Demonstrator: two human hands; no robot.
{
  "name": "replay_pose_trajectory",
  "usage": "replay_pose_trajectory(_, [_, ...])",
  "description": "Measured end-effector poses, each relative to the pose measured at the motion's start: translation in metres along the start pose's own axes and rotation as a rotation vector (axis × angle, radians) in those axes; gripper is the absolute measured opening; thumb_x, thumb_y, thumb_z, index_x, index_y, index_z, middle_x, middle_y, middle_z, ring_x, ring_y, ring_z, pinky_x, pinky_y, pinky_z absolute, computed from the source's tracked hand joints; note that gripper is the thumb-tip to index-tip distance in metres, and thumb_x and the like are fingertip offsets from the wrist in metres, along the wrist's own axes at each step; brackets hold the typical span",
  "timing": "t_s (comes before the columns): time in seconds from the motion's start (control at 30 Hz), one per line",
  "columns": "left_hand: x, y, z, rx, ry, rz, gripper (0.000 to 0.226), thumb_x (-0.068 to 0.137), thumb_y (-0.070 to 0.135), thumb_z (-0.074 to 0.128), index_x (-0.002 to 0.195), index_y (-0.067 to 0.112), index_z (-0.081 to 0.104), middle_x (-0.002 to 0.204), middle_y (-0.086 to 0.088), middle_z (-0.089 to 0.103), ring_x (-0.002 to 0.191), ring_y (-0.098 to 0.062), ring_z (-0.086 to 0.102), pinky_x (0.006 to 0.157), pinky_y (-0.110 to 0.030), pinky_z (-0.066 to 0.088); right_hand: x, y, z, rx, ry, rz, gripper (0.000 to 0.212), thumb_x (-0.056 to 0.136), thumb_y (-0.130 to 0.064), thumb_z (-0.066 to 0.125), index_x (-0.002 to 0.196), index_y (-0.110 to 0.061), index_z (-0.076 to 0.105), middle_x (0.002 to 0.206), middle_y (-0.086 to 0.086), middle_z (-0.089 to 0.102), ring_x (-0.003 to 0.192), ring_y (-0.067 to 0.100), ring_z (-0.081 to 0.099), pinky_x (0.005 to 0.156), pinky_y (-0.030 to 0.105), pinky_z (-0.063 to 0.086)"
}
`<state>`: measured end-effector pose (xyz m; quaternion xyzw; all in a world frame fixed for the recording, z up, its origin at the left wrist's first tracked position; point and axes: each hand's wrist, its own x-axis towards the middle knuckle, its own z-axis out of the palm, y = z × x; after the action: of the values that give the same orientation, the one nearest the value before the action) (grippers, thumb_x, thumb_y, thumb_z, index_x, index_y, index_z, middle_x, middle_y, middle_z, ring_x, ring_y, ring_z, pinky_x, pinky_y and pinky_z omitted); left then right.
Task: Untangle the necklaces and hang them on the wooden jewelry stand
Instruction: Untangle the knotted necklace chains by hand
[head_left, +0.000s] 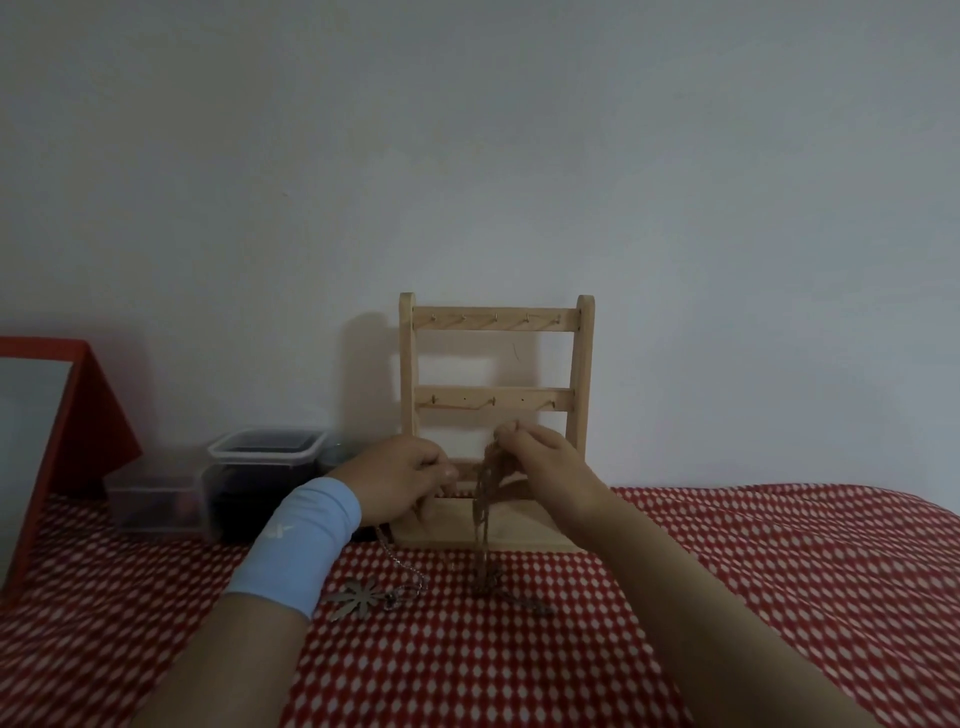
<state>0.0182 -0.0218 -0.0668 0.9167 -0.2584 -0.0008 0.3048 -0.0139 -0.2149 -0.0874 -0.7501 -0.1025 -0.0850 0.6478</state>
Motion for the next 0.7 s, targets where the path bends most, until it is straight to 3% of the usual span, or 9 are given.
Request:
replay_pose_trajectory(0.07, [0.000,-0.004,-0.002,-0.039,0.042,-0.004,0.028,0.100,0.030,0.049,0.081,0.022,0.069,0.071,0.004,0.071,0.067,-0.006,0.063,0.066,-0.022,0.046,0.005,0.002,-0.003,0.142,0.032,0.008,0.029,0.107,-0.026,0.042,0.101,-0.003,0.059,0.089,0.009,0.070,0.088,0.027,0.069,0.089,0.047,0.060])
replay_pose_trajectory(0.13, [0.000,-0.006,-0.003,-0.049,0.054,0.008,0.028,0.100,0.028,0.050,0.080,0.020,0.068,0.080,0.004,0.071,0.079,-0.012,0.064,0.074,-0.024,0.049,0.010,0.002,-0.004,0.277,0.058,0.027,0.025,0.107,-0.025,0.040,0.100,-0.006,0.054,0.081,0.009,0.068,0.083,0.028,0.068,0.088,0.047,0.059])
replay_pose_trajectory(0.3, [0.000,-0.001,-0.004,-0.075,0.124,0.045,0.029,0.102,0.025,0.044,0.084,0.018,0.065,0.078,0.004,0.067,0.078,-0.016,0.060,0.077,-0.031,0.048,0.009,0.003,-0.005,0.284,0.032,0.049,0.023,0.109,-0.023,0.045,0.089,-0.013,0.050,0.067,0.000,0.049,0.056,0.017,0.049,0.068,0.039,0.057])
replay_pose_trajectory(0.37, [-0.001,0.004,-0.008,-0.159,0.147,0.040,0.029,0.102,0.026,0.043,0.084,0.017,0.064,0.071,0.003,0.065,0.067,-0.015,0.058,0.068,-0.030,0.048,0.007,0.004,-0.005,0.226,-0.018,0.018,0.016,0.106,-0.017,0.050,0.092,-0.012,0.055,0.072,0.002,0.050,0.058,0.015,0.051,0.071,0.038,0.057])
replay_pose_trajectory(0.43, [-0.003,0.009,-0.010,-0.288,0.156,0.021,0.029,0.103,0.026,0.041,0.084,0.017,0.061,0.066,0.004,0.061,0.048,-0.007,0.047,0.049,-0.022,0.040,0.004,0.005,-0.005,0.196,-0.077,-0.015,0.007,0.100,-0.008,0.059,0.106,-0.009,0.063,0.089,0.008,0.060,0.075,0.022,0.066,0.082,0.040,0.059])
replay_pose_trajectory(0.53, [-0.007,0.015,-0.011,-0.456,0.084,0.022,0.027,0.104,0.025,0.040,0.095,0.012,0.061,0.067,0.002,0.062,0.041,-0.008,0.036,0.039,-0.019,0.028,0.002,0.007,-0.001,0.091,-0.129,-0.010,0.044,0.091,0.000,0.070,0.131,-0.015,0.061,0.125,0.008,0.064,0.103,0.026,0.072,0.090,0.039,0.060])
replay_pose_trajectory(0.6, [-0.009,0.016,-0.011,-0.513,0.031,0.044,0.024,0.104,0.022,0.041,0.101,0.012,0.063,0.068,0.002,0.063,0.041,-0.009,0.033,0.038,-0.018,0.025,0.001,0.008,0.004,-0.061,-0.195,-0.006,0.051,0.090,-0.001,0.071,0.137,-0.017,0.058,0.126,0.009,0.066,0.095,0.021,0.072,0.081,0.030,0.059])
replay_pose_trajectory(0.7, [-0.011,0.018,-0.012,-0.580,0.026,0.060,0.024,0.103,0.018,0.044,0.104,0.011,0.067,0.069,0.002,0.062,0.037,-0.004,0.034,0.037,-0.016,0.023,0.001,0.010,0.007,-0.287,-0.236,0.020,0.028,0.094,-0.013,0.070,0.122,-0.014,0.069,0.104,0.006,0.074,0.069,0.012,0.061,0.065,0.025,0.052])
